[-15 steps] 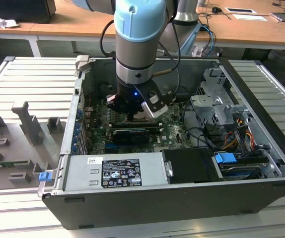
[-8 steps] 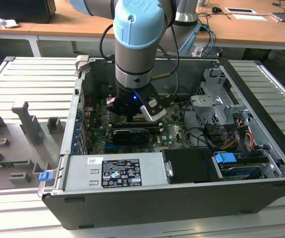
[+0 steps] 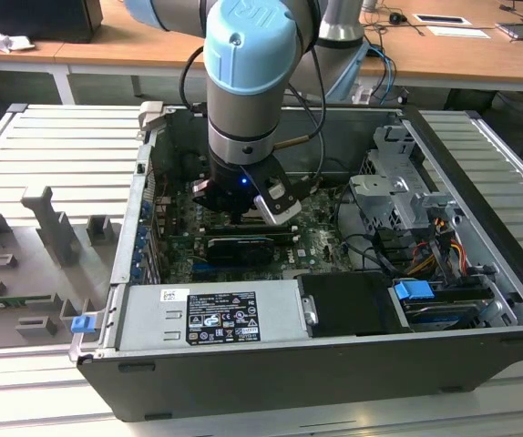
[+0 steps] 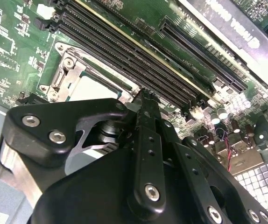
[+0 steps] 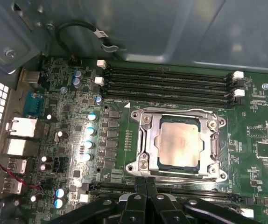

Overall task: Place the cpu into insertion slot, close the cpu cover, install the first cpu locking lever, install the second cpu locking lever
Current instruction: 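Install the second cpu locking lever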

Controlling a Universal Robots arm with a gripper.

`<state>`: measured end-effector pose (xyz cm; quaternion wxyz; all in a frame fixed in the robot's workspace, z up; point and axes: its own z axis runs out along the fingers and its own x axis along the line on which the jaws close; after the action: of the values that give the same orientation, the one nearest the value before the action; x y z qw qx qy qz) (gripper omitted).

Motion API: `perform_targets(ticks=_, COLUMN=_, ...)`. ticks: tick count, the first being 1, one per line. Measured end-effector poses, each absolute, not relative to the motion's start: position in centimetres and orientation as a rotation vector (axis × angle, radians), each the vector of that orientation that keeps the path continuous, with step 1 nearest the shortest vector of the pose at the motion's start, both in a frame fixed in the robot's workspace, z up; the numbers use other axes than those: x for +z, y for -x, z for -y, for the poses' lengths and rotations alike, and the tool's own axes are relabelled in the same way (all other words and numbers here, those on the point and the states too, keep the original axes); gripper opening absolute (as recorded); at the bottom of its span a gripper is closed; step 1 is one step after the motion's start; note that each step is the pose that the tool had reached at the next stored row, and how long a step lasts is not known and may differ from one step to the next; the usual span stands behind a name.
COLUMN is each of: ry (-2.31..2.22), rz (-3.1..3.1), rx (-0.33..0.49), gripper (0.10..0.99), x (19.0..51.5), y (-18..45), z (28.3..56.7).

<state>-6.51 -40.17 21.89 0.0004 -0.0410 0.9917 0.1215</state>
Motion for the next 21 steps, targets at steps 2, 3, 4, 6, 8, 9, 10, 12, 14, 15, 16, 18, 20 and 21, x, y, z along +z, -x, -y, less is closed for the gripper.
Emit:
perform_targets(ticks=2, ry=0.129, rz=-3.114, rx=0.385, gripper=0.106, x=21.9, y=6.6, z=40.2)
perform_targets(ticks=3, ry=0.129, rz=-3.114, rx=0.386, gripper=0.106, x=21.9, y=6.6, z=40.2)
perform_targets(ticks=4, ry=0.129, rz=-3.114, rx=0.388, gripper=0.106, x=21.8, y=6.6, z=40.2)
perform_targets(ticks=6, ry=0.129, rz=-3.114, rx=0.389, gripper=0.106, x=21.7, y=6.7, z=40.2)
perform_targets(ticks=8, ry=0.129, rz=-3.113, rx=0.395, gripper=0.106, x=21.4, y=6.9, z=40.2)
perform_targets(ticks=9, ry=0.129, rz=-3.112, rx=0.398, gripper=0.106, x=21.1, y=7.1, z=40.2)
perform_targets(ticks=10, ry=0.129, rz=-3.111, rx=0.404, gripper=0.106, x=20.9, y=7.2, z=40.2)
perform_targets(ticks=12, ry=0.129, rz=-3.109, rx=0.416, gripper=0.106, x=20.7, y=7.2, z=40.2)
perform_targets(ticks=14, ry=0.129, rz=-3.109, rx=0.420, gripper=0.106, x=20.6, y=7.2, z=40.2)
perform_targets(ticks=15, ry=0.129, rz=-3.108, rx=0.423, gripper=0.106, x=20.5, y=7.2, z=40.2)
perform_targets(ticks=16, ry=0.129, rz=-3.108, rx=0.424, gripper=0.106, x=20.4, y=7.3, z=40.2)
perform_targets(ticks=18, ry=0.129, rz=-3.108, rx=0.427, gripper=0.106, x=20.2, y=7.3, z=40.2)
perform_targets(ticks=20, ry=0.129, rz=-3.107, rx=0.431, gripper=0.106, x=20.1, y=7.3, z=40.2)
perform_targets(ticks=21, ry=0.129, rz=-3.107, rx=0.432, gripper=0.106, x=20.0, y=7.3, z=40.2)
